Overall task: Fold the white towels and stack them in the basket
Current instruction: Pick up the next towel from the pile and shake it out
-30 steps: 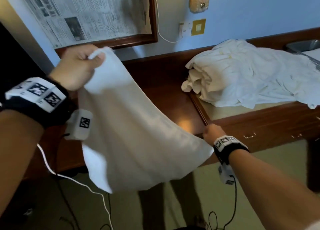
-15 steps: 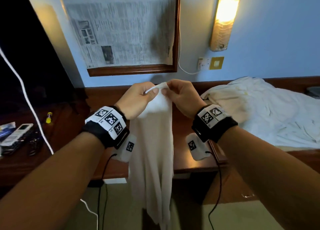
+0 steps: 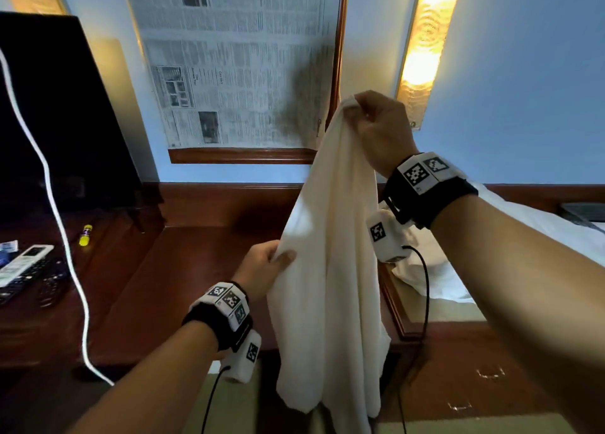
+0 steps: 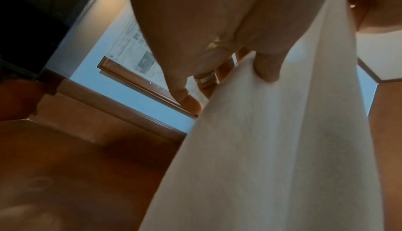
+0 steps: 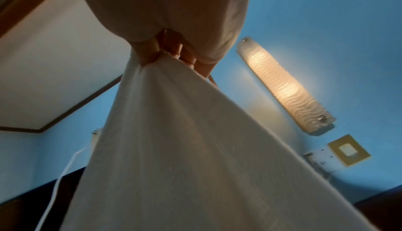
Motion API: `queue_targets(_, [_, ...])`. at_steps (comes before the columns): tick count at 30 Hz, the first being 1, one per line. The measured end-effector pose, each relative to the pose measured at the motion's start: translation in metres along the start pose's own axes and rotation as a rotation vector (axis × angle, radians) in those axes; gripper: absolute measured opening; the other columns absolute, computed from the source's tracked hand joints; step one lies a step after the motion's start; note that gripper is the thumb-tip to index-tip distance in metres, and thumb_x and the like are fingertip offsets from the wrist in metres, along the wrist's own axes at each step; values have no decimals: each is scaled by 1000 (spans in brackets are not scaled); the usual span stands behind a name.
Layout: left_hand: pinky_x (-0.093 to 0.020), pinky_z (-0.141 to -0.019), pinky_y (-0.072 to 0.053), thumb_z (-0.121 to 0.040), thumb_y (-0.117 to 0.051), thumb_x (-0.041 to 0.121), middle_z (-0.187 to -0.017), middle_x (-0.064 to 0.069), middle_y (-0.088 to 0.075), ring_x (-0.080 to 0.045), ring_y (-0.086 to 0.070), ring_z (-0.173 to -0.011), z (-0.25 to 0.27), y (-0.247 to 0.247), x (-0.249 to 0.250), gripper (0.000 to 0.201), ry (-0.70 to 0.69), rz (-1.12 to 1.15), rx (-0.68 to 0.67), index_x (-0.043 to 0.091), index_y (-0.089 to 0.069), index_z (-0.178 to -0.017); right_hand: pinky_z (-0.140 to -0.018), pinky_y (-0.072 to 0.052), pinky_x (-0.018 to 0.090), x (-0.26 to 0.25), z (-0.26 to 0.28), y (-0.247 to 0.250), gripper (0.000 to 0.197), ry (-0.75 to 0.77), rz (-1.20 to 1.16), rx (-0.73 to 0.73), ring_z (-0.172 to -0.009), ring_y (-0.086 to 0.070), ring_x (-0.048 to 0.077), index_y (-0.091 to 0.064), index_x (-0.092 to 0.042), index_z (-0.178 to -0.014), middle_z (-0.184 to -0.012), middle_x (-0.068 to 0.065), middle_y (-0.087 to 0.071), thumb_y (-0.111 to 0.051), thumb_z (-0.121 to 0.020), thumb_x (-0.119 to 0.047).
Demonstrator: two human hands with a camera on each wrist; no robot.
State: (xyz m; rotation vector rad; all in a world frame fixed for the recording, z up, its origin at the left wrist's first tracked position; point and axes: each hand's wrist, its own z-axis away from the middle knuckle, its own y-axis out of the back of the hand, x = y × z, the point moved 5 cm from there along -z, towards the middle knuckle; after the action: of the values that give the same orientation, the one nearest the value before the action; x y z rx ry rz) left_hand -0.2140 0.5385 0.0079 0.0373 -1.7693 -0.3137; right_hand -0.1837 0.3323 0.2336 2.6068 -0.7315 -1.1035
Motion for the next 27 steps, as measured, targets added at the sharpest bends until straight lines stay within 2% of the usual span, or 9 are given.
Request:
queue_targets(2, [-41, -68, -51, -69, -72, 61, -78, -7, -69, -19, -61, -72, -7, 7, -2, 61, -33, -26, 81, 2, -70, -86, -80, -46, 23, 13, 5, 10, 21, -40, 75, -30, -89, -59, 11, -71, -14, -103, -96, -1, -68, -53, -100, -23])
queue_targets(5, [-45, -73, -55, -84, -70, 35, -83, -5, -75, -18, -67, -77, -21, 11, 21, 20, -112, -95, 135, 16, -77, -86, -81, -48, 29, 29, 18, 16, 17, -119, 166, -119, -89, -60, 14, -72, -18, -103, -95, -1, -68, -57, -99, -23])
queue_targets(9, [-37, -78, -55, -88, -63, 37, -87, 4, -75, -13, -69, -85, -42, 1, 64, 22, -220, -267, 96, 22, -78, -93, -94, -50, 37, 34, 44, -1, 12, -171, 229, -410, -101, -61, 15, -73, -26, -103, -106, -4, -67, -67, -93, -24])
queue_targets(13, [-41, -76, -57, -88, -65, 23, -78, -3, -75, -17, -69, -77, -60, -4, 99, 13, -261, -320, 100, 21, -76, -80, -100, -48, 33, 36, 83, -40, 14, -150, 186, -744, -109, -61, 12, -78, -20, -100, -124, -3, -66, -75, -86, -19])
queue_targets(19, [-37, -77, -57, -90, -70, 21, -80, -3, -75, -19, -70, -78, -45, 8, 111, 10, -343, -167, 119, 21, -76, -82, -87, -48, 36, 26, 90, -69, 17, -49, 228, -597, -90, -58, 22, -78, -17, -103, -97, 10, -60, -72, -87, -14])
queue_targets(21, [-31, -68, -49, -92, -71, 28, -72, -5, -67, -14, -58, -67, -35, 21, 101, 12, -325, -100, 169, 20, -72, -84, -84, -47, 41, 13, 85, -74, 15, 25, 296, -548, -84, -57, 25, -77, -14, -101, -92, 13, -58, -66, -90, -12])
queue_targets(24, [-22, -57, -35, -93, -69, 36, -64, 11, -47, -6, -41, -60, -15, 42, 79, 22, -271, 11, 204, 29, -60, -74, -86, -47, 44, -4, 74, -78, 14, 26, 282, -431, -88, -58, 27, -76, -7, -97, -95, 14, -58, -63, -92, -12])
queue_targets(26, [-25, -57, -41, -90, -68, 41, -66, 8, -55, -8, -49, -61, -1, 52, 64, 26, -242, 18, 160, 25, -58, -72, -86, -48, 45, -13, 62, -75, 14, -2, 248, -339, -88, -58, 28, -76, -6, -95, -95, 15, -58, -64, -92, -13])
queue_targets(27, [-30, -60, -46, -88, -69, 44, -71, -1, -62, -12, -55, -65, 6, 57, 56, 33, -222, 20, 138, 14, -61, -76, -86, -48, 45, -17, 56, -73, 14, -13, 239, -297, -87, -58, 29, -75, -5, -94, -95, 15, -58, -64, -91, -14])
